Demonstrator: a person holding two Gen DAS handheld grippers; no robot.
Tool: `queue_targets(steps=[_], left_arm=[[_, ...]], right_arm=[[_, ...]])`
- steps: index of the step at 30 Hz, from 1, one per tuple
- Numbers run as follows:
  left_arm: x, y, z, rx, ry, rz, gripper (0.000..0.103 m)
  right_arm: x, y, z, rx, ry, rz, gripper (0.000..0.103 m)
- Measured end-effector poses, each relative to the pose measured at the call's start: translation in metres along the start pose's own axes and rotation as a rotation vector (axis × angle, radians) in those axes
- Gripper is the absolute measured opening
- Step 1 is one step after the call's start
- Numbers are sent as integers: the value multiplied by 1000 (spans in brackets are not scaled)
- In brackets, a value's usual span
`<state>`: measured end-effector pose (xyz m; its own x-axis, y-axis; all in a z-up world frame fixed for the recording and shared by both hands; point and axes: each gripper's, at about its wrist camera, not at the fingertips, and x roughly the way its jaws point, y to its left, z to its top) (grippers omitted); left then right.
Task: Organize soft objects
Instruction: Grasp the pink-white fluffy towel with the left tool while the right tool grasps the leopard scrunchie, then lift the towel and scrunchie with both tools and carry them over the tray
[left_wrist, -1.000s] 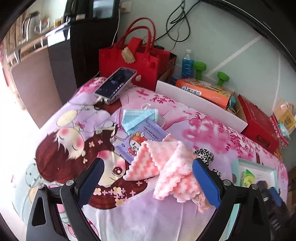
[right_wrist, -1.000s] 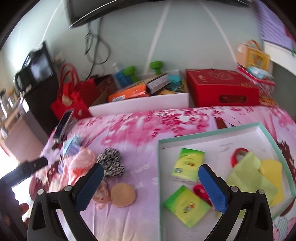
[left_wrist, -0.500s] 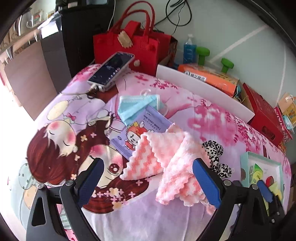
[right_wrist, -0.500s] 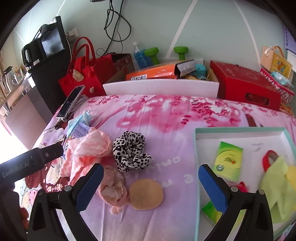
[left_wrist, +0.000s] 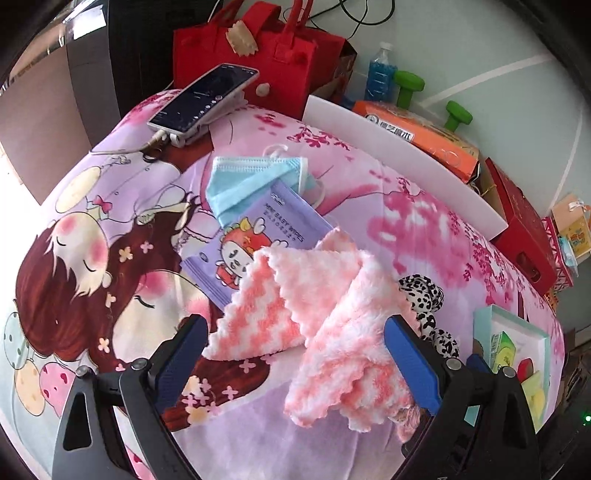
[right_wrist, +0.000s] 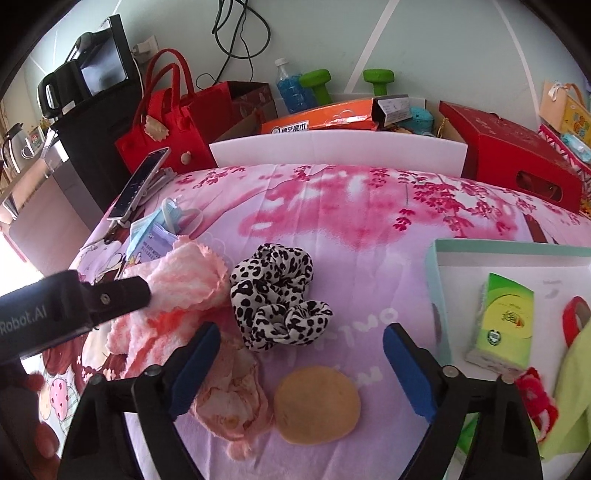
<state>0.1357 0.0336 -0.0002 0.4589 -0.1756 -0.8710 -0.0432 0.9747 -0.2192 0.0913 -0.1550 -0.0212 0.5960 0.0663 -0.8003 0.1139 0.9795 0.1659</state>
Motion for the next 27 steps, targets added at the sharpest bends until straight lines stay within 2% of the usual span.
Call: queue_targets(steps=[2, 4, 6, 8, 12, 17, 21, 27], left_arm=[[3, -2, -1, 2, 6, -1, 95], [6, -8, -1, 25, 11, 1, 87], [11, -14, -3, 58, 23, 12, 68], [17, -18, -4, 74, 44, 6, 58], [25, -18, -6, 65, 77, -41, 42], [26, -15, -8, 41, 90, -65, 21], [24, -14, -8, 36, 82, -71, 14], [18, -15, -8, 41, 68, -75, 11]], right_arm=[[3, 1, 0, 0, 4, 7, 83], [6, 4, 0, -9, 10, 8, 78], [8, 5, 0, -13, 11, 11, 70], [9, 5, 0, -13, 12, 15, 57], [9, 6, -1, -24, 19, 13, 47], [7, 7, -1, -27, 17, 17, 32], [6, 4, -1, -14, 24, 28, 27], [0, 1, 1, -3, 20, 34, 25]])
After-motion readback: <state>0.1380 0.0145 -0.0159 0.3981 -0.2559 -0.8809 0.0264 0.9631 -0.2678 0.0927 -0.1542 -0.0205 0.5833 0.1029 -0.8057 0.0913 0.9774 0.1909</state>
